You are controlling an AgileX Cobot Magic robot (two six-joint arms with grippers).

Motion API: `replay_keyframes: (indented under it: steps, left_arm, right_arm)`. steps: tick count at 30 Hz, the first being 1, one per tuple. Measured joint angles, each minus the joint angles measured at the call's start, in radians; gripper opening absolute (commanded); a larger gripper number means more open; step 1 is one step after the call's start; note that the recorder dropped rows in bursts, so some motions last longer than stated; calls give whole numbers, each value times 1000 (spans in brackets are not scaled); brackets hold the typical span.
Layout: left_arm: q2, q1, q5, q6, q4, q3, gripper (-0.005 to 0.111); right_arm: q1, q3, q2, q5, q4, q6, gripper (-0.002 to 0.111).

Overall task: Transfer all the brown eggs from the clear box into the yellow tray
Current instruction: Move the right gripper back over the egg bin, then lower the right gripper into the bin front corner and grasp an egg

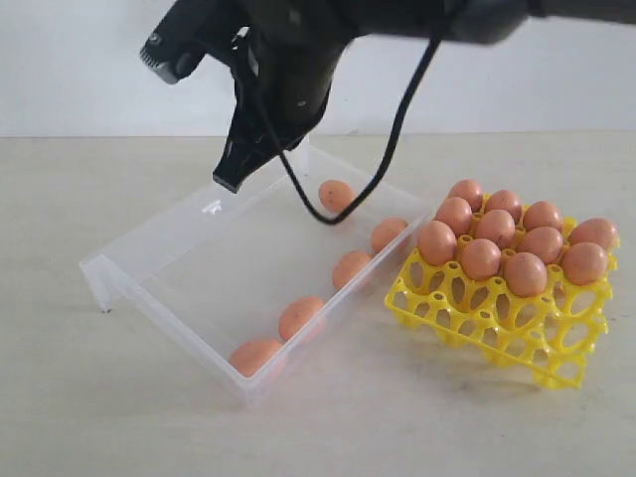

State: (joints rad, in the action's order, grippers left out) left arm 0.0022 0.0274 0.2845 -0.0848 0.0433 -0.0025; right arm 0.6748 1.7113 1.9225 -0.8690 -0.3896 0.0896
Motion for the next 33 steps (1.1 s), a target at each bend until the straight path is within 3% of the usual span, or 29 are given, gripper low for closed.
replay_keyframes:
  steps: [2, 6, 15, 23, 29, 31, 33]
  left_arm:
    - [0, 0, 0, 0, 0, 0, 4]
    - [0, 0, 0, 0, 0, 0, 4]
    - [0, 0, 0, 0, 0, 0, 4]
    - [0, 0, 0, 0, 0, 0, 4]
    - [0, 0, 0, 0, 0, 0, 4]
    - [0, 0, 0, 0, 0, 0, 4]
    - [0, 0, 0, 0, 0, 0, 4]
  right_arm:
    - [-72, 141, 63, -181, 348, 201, 0]
    - [-124, 322, 158, -311, 626, 360, 0]
    - [-99, 332, 235, -343, 694, 651, 0]
    - [-77, 127, 247, -348, 698, 820, 0]
    - [-77, 59, 253, -352, 703, 1090, 0]
    - [-77, 59, 253, -352, 726, 1140, 4]
    - [-77, 59, 253, -350, 746, 1166, 14]
